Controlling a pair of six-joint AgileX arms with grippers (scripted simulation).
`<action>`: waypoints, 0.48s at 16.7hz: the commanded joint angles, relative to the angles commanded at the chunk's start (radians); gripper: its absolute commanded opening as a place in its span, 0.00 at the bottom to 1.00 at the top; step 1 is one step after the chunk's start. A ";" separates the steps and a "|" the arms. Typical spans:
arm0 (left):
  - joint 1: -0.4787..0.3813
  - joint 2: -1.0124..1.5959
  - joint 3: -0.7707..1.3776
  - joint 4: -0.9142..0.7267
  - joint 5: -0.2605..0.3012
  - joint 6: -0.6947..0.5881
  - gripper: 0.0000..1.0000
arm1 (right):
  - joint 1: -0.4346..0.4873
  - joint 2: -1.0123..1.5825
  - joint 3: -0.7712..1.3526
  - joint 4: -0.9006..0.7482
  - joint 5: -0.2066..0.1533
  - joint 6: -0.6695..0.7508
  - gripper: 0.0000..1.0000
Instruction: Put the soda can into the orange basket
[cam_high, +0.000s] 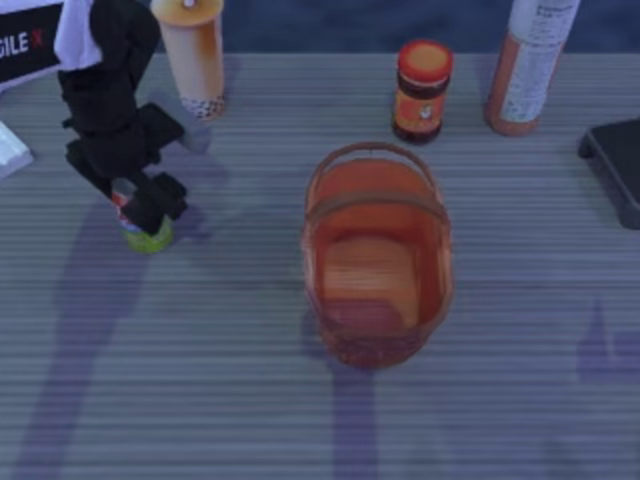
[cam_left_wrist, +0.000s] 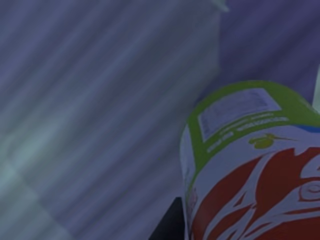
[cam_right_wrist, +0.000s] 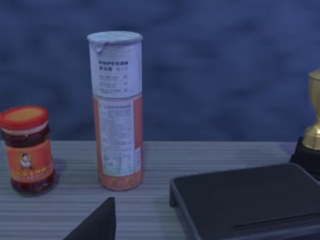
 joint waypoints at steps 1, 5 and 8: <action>0.000 0.000 0.000 0.000 0.000 0.000 0.00 | 0.000 0.000 0.000 0.000 0.000 0.000 1.00; 0.000 0.000 0.000 0.000 0.000 0.000 0.00 | 0.000 0.000 0.000 0.000 0.000 0.000 1.00; 0.000 0.000 0.000 0.000 0.000 0.000 0.00 | 0.000 0.000 0.000 0.000 0.000 0.000 1.00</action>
